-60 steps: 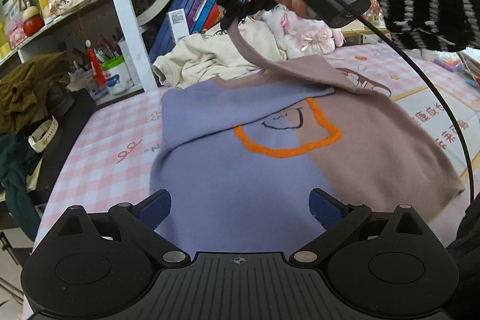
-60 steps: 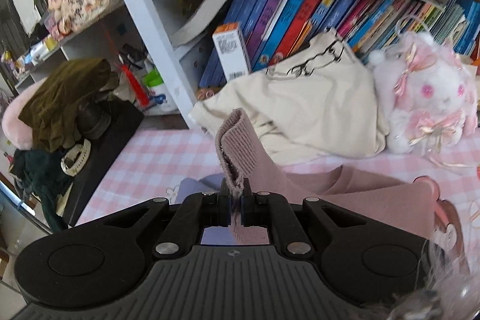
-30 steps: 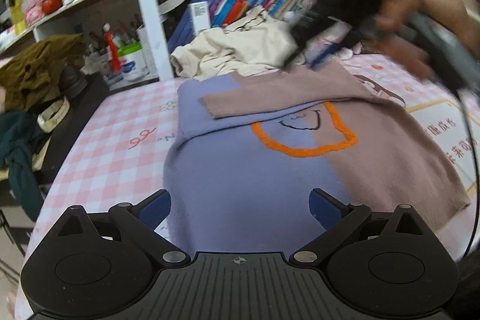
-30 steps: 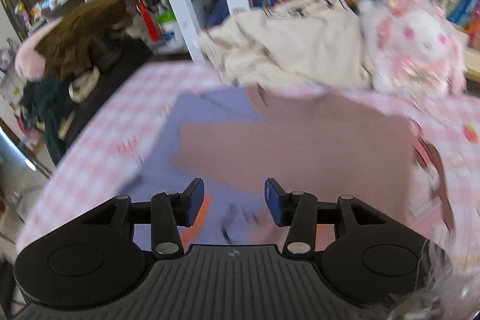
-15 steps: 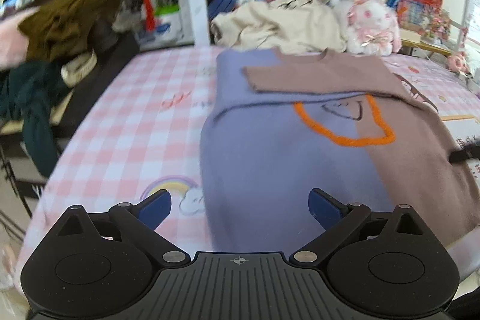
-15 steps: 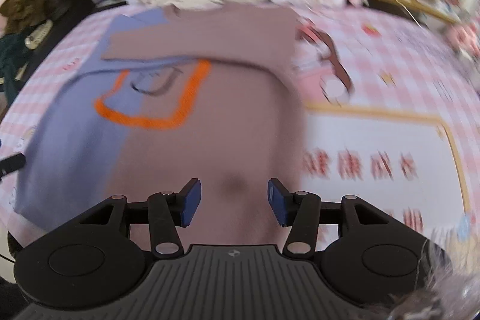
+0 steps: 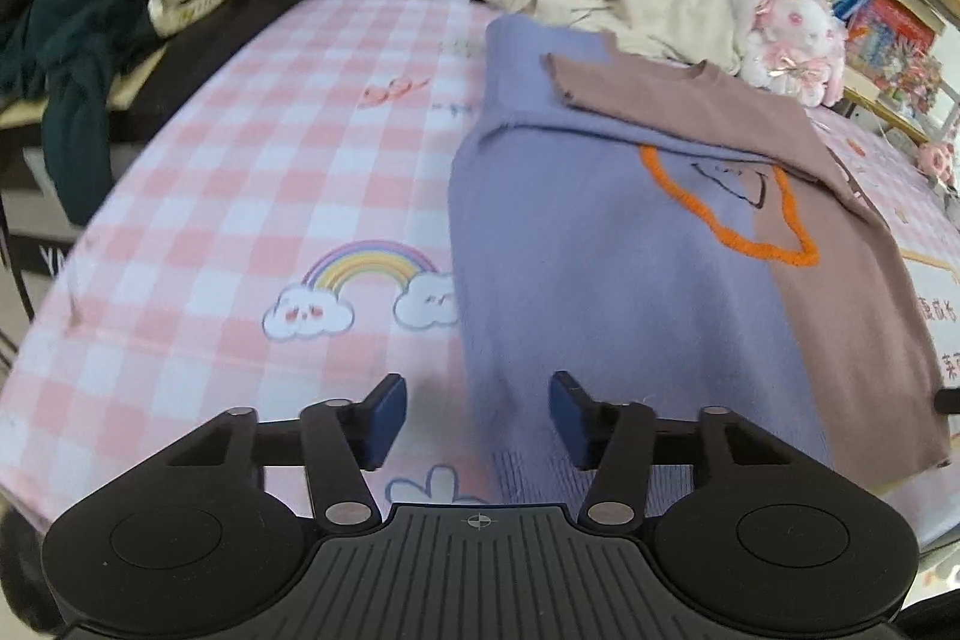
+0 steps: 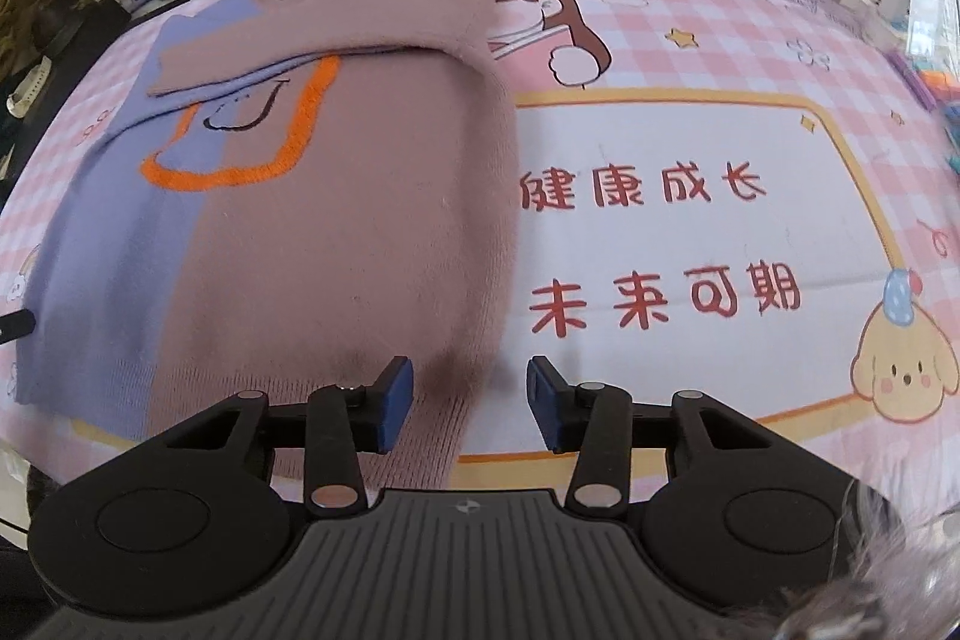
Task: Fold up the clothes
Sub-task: 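Move both grippers to the sweater hem and pinch its edge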
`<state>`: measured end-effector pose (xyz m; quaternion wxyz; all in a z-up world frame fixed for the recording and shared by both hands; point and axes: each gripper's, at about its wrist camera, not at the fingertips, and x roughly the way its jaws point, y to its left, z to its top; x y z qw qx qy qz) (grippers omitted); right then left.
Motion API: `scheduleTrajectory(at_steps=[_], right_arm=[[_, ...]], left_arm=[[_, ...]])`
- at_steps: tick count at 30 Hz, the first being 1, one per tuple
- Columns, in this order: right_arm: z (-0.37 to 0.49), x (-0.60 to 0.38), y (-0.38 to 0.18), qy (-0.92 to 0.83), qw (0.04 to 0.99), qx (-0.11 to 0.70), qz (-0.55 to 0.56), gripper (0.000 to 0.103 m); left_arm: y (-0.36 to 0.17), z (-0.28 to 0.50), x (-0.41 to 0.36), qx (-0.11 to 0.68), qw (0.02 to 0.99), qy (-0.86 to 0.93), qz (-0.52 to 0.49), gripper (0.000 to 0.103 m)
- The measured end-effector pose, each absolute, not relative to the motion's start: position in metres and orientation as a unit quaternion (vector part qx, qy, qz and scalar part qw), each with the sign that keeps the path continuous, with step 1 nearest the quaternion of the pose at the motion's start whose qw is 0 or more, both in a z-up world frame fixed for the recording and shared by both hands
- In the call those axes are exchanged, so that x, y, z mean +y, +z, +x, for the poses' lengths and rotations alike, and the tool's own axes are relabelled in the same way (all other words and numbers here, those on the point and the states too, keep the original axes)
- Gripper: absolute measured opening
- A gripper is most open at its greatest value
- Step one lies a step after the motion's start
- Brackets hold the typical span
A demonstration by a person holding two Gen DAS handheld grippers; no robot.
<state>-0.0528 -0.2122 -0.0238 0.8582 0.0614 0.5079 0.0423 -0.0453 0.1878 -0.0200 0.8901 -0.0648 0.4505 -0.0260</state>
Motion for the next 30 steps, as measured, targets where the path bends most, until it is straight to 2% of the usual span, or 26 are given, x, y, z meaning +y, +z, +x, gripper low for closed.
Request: scheduleTrajectory(at_steps=[5,7,9,12,13,22,26,28,30], right_arm=[[-0.047,-0.212,-0.027,0.052,0.854,0.513,0.071,0.025],[-0.045,-0.213,-0.028,0.051,0.852,0.516,0.073,0.023],[-0.043,-0.213,-0.029,0.048,0.850,0.519,0.072,0.017],[-0.042,-0.210,-0.027,0.047,0.854,0.515,0.056,0.009],[-0.042,-0.208,-0.024,0.051,0.857,0.510,0.051,0.007],[-0.040,-0.198,-0.005,0.138,0.869,0.470,0.074,0.006],[-0.037,-0.206,-0.016,0.111,0.857,0.494,0.094,0.014],[-0.037,-0.210,-0.019,0.101,0.853,0.502,0.101,0.022],[-0.039,-0.215,-0.023,0.091,0.847,0.512,0.112,0.023]], left_arm=[[-0.023,-0.043,0.190,0.455,0.887,-0.023,-0.081,0.043],[-0.025,-0.042,0.190,0.458,0.884,-0.023,-0.085,0.041],[-0.025,-0.042,0.188,0.459,0.885,-0.020,-0.080,0.035],[-0.024,-0.039,0.185,0.462,0.883,-0.020,-0.082,0.011],[-0.022,-0.038,0.184,0.463,0.882,-0.023,-0.086,0.010],[-0.009,-0.037,0.167,0.454,0.888,-0.054,-0.053,0.010],[-0.014,-0.038,0.170,0.470,0.880,-0.050,-0.050,0.014],[-0.018,-0.042,0.174,0.478,0.875,-0.052,-0.061,0.018],[-0.020,-0.044,0.176,0.484,0.870,-0.057,-0.073,0.018]])
